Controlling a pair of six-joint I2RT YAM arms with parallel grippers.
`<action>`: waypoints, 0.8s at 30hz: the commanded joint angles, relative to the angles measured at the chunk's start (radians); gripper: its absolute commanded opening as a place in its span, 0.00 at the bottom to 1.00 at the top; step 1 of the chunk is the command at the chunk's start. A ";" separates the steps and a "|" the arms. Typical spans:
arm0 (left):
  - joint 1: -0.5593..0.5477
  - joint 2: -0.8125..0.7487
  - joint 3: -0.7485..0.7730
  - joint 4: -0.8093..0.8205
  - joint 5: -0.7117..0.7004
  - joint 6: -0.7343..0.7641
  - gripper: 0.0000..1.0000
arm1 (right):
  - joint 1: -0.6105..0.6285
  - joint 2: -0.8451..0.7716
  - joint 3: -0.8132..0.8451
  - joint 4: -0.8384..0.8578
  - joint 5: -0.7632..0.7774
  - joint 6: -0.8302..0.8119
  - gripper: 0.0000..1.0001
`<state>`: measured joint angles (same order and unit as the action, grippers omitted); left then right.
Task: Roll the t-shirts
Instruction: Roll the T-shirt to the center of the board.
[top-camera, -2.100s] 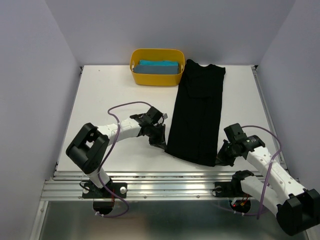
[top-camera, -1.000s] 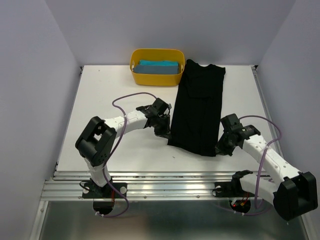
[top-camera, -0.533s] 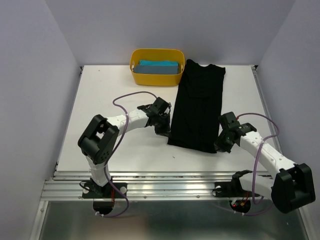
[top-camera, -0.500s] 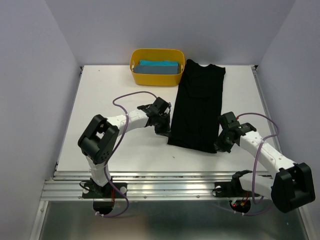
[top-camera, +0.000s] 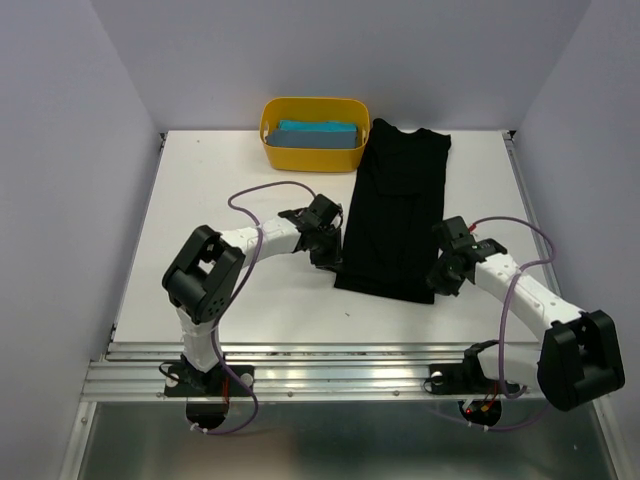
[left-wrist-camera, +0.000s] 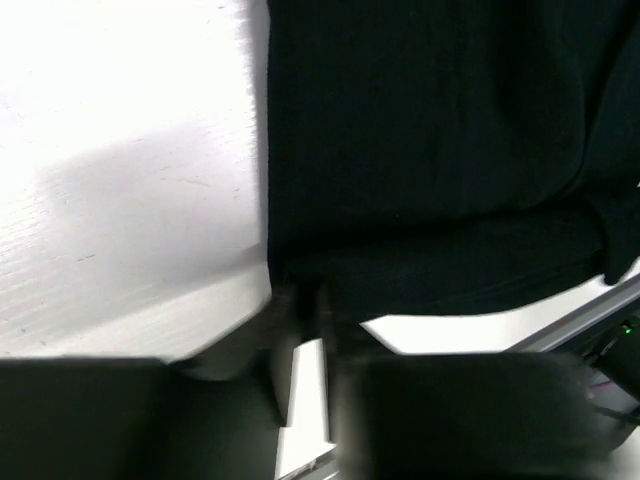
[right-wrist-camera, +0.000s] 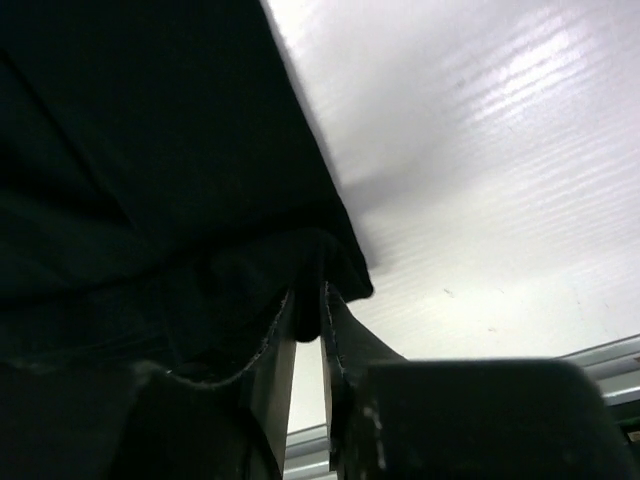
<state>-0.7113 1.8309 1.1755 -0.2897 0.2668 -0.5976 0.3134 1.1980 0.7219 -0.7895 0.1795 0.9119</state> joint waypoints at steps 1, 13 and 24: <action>0.006 -0.010 0.052 -0.019 -0.041 0.022 0.35 | -0.008 -0.021 0.068 0.036 0.043 0.004 0.24; 0.006 -0.201 0.092 -0.103 -0.208 0.053 0.46 | -0.008 -0.188 0.112 -0.074 -0.031 -0.056 0.44; -0.022 -0.283 -0.051 0.009 -0.127 0.027 0.00 | -0.008 -0.192 0.056 0.022 -0.123 -0.068 0.10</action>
<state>-0.7143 1.5265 1.1774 -0.3183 0.0910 -0.5705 0.3134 0.9829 0.8028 -0.8433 0.1219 0.8600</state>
